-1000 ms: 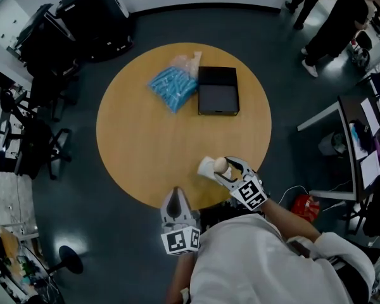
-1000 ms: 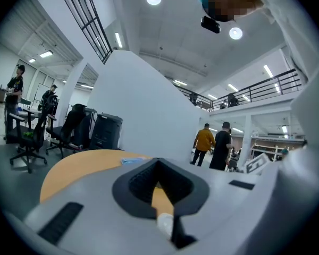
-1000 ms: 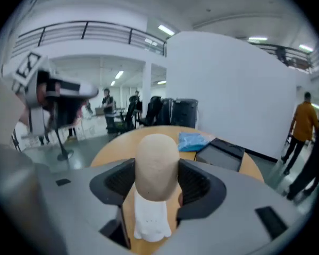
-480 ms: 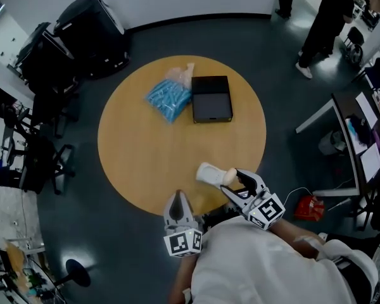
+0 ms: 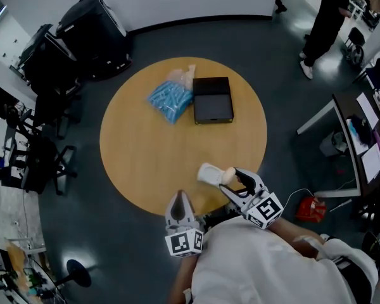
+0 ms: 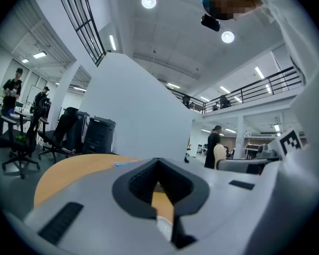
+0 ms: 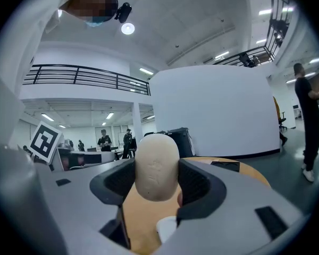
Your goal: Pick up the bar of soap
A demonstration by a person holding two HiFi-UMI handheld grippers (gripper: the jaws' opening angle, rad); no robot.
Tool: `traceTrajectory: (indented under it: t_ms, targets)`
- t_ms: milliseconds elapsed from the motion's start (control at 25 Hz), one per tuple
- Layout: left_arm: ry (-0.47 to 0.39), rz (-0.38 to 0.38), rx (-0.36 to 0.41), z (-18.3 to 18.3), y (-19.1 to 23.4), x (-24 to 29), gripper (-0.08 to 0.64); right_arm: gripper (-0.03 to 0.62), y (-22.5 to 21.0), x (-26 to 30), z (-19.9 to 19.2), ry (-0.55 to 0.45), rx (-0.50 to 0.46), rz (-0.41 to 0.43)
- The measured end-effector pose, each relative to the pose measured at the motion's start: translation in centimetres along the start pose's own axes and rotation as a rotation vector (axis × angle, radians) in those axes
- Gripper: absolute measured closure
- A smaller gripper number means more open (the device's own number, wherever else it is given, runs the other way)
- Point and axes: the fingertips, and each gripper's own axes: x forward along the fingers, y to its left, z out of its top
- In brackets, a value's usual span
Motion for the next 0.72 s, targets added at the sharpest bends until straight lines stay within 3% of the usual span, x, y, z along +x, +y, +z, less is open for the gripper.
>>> traceTrajectory:
  t_ms: [720]
  targets:
    - [0.002, -0.001, -0.001, -0.18, -0.21, -0.19, 0.555, 0.332, -0.14, -0.24, -0.14, 0.001, -0.017, -0.014]
